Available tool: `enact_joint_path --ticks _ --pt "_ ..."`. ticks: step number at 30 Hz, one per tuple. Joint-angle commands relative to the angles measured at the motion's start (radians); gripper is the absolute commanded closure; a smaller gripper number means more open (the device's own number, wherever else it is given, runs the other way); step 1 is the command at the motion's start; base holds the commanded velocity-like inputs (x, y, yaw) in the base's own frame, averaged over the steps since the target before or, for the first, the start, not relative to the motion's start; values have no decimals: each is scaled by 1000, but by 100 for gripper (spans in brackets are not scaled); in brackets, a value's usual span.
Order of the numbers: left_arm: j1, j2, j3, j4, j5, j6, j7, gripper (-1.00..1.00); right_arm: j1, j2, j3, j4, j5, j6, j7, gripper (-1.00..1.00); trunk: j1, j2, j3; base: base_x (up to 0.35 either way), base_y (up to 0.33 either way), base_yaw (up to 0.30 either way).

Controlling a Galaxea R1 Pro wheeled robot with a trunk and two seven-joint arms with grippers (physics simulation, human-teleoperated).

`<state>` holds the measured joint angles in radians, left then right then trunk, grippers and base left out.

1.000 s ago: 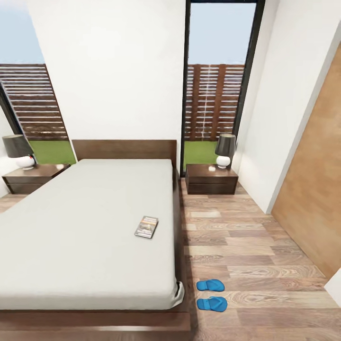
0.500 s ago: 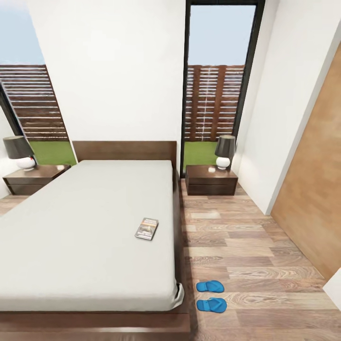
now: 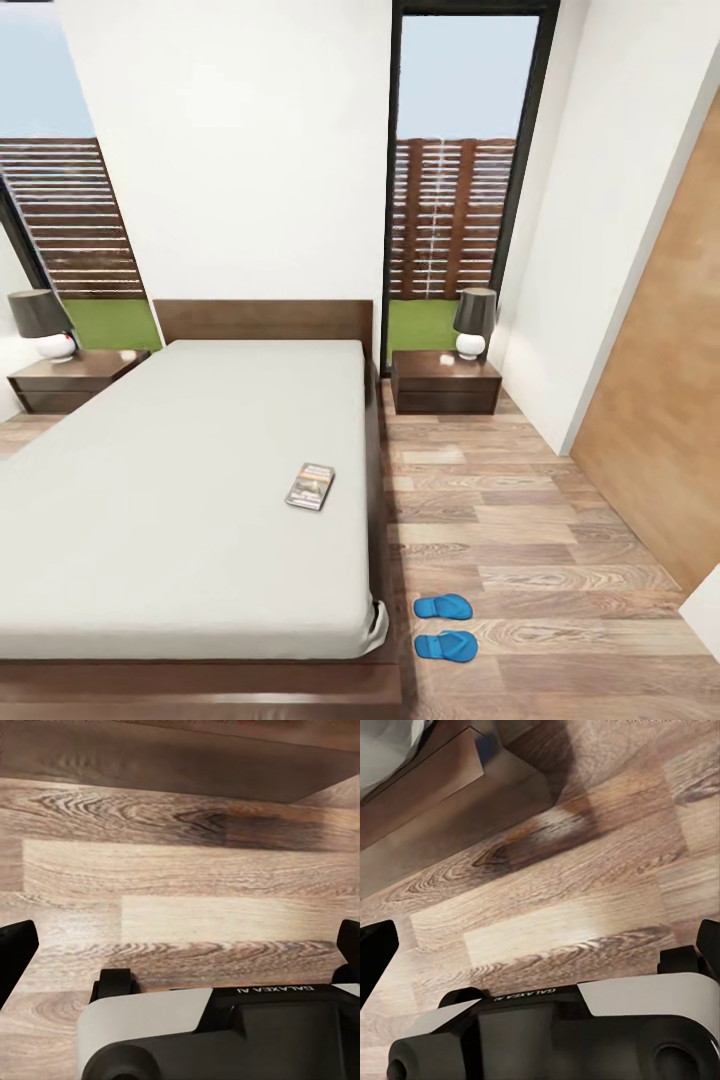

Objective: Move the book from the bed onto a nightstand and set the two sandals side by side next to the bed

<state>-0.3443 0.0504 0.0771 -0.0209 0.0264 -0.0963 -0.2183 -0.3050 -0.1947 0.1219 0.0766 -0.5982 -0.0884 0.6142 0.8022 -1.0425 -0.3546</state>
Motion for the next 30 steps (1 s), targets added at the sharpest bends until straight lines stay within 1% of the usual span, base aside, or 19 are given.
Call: enact_joint_path --ticks 1,30 --pt "-1 0 7 1 3 -2 -6 -100 -2 0 8 5 -6 -7 5 -100 -4 6 2 0 0 0" --pt "-1 0 7 2 3 -2 -6 -100 -2 0 8 5 -6 -8 5 -100 -115 209 93 0 0 0"
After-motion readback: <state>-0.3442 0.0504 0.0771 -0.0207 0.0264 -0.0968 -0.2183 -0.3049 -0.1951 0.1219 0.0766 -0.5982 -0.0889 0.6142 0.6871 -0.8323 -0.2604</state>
